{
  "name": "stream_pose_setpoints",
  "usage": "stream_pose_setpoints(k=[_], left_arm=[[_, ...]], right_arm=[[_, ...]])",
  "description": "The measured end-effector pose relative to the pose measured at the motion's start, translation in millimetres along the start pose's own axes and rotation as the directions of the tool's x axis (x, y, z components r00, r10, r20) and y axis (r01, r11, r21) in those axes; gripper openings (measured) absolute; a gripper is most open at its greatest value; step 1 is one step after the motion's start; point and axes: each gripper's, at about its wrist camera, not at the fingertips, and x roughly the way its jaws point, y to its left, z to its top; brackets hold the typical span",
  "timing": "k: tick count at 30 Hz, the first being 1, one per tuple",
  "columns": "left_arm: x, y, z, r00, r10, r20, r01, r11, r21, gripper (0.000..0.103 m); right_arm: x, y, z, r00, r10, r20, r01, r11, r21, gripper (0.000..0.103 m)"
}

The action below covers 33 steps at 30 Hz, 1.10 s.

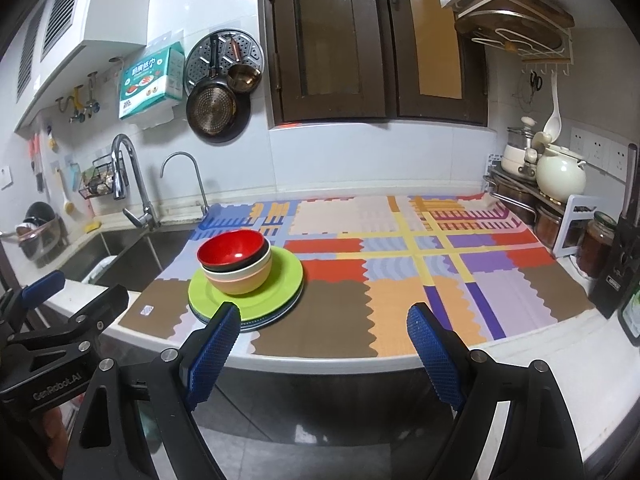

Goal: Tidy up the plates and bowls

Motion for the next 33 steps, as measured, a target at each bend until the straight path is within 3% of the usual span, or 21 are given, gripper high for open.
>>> stream_pose_setpoints(k=[33], left_arm=[[-5.5, 5.0, -1.5, 1.000, 0.008, 0.000, -0.008, 1.000, -0.010, 0.103]], right_arm=[[-4.0, 1.3, 0.0, 1.000, 0.008, -0.003, -0.008, 1.000, -0.017, 0.086]])
